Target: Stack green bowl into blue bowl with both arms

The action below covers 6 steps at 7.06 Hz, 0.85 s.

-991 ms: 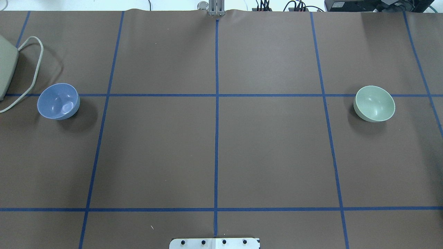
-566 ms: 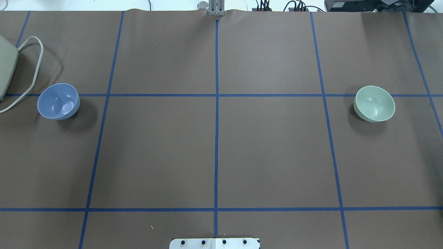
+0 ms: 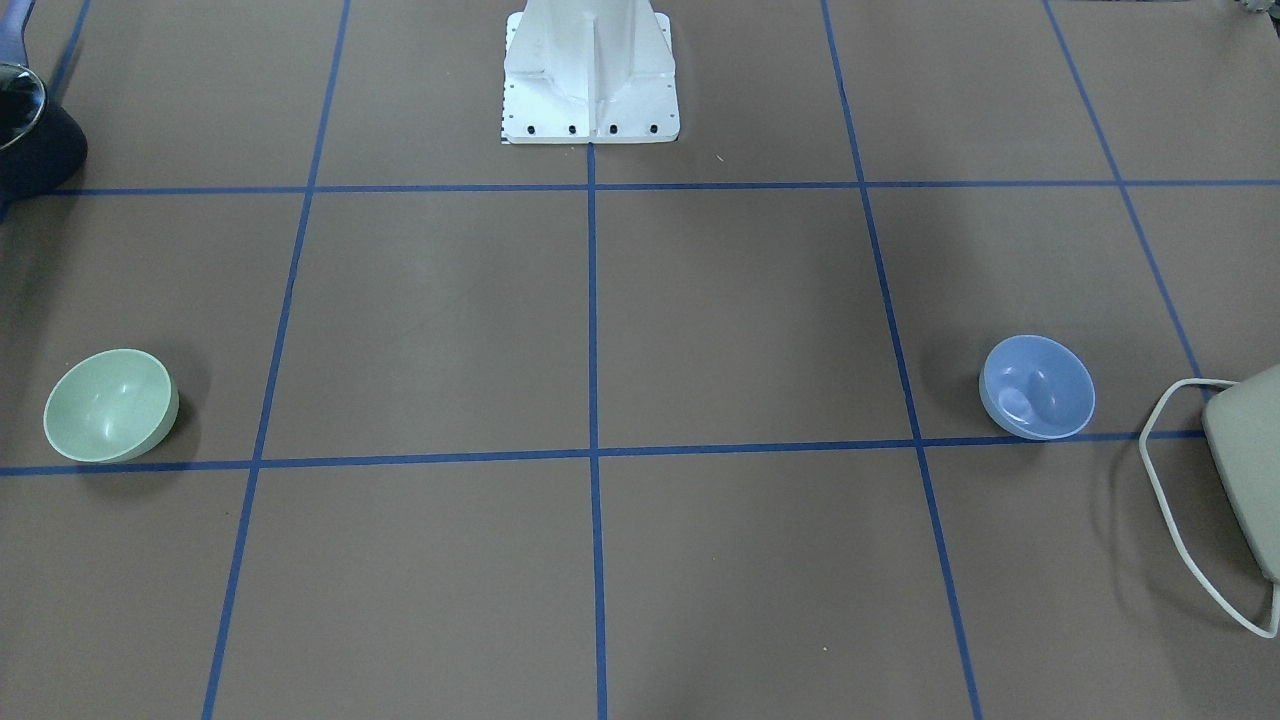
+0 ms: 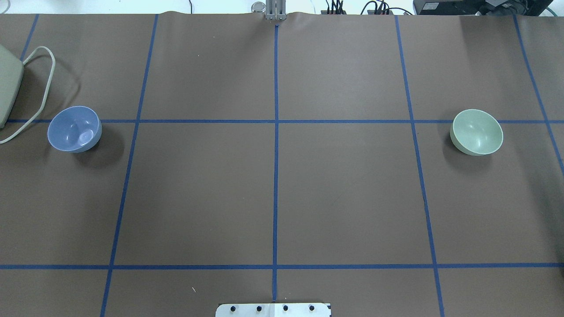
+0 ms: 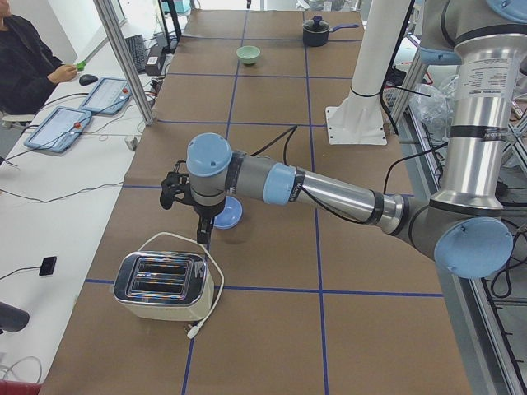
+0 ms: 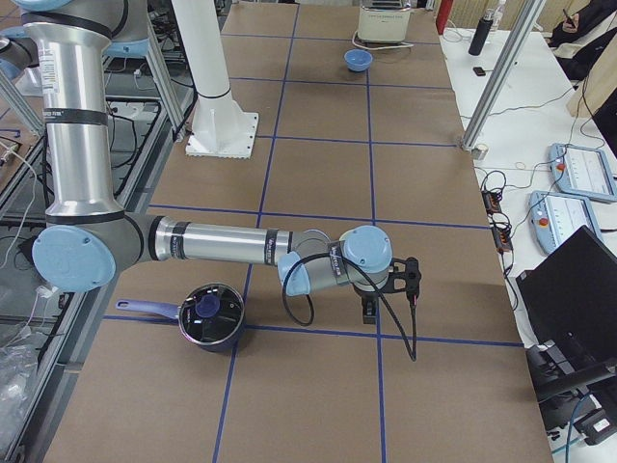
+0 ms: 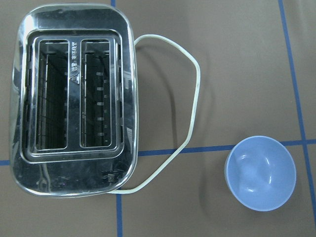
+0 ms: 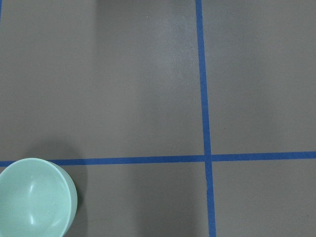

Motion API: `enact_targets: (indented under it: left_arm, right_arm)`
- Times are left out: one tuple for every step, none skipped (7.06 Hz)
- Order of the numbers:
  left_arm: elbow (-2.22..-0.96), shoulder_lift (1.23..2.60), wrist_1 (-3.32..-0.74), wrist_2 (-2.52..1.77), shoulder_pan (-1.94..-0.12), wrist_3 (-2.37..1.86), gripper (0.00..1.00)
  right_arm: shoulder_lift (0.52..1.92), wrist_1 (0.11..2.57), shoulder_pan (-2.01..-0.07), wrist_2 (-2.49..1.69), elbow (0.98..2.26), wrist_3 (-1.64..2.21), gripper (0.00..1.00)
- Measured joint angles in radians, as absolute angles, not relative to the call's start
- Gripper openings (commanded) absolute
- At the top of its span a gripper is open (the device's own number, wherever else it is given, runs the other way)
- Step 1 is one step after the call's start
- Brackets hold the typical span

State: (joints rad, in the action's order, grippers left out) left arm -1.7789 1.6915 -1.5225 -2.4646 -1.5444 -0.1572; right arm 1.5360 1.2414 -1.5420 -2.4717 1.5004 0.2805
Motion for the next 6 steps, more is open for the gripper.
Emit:
enact_targets:
  left_arm:
    - [-1.753,1.736,-1.522,-2.464,-1.488,-0.194,0.98]
    - [-1.714,1.777,-1.528,-2.464,-1.441,-0.216,0.98]
    - [-1.668,1.803,-1.548,-2.465,-1.410,-0.222,0.98]
    - [-1.621,1.815,-1.590,-2.465,-1.390,-0.224,0.98]
    - [-1.558,1.826,-1.653,-2.461,-1.366,-0.226,0.98]
    - [-1.494,1.846,-1.712,-2.443,-1.333,-0.238,0.98]
  right_arm:
    - [1.524,1.242,-1.521,-2.465,1.496,0.286,1.00]
    - [1.497,1.243,-1.483,-2.445,1.486,0.311,1.00]
    - [1.459,1.243,-1.442,-2.422,1.478,0.374,1.00]
    - [1.429,1.243,-1.418,-2.411,1.479,0.429,1.00]
    - [1.411,1.244,-1.404,-2.407,1.482,0.456,1.00]
    - [1.399,1.246,-1.387,-2.405,1.484,0.472,1.00]
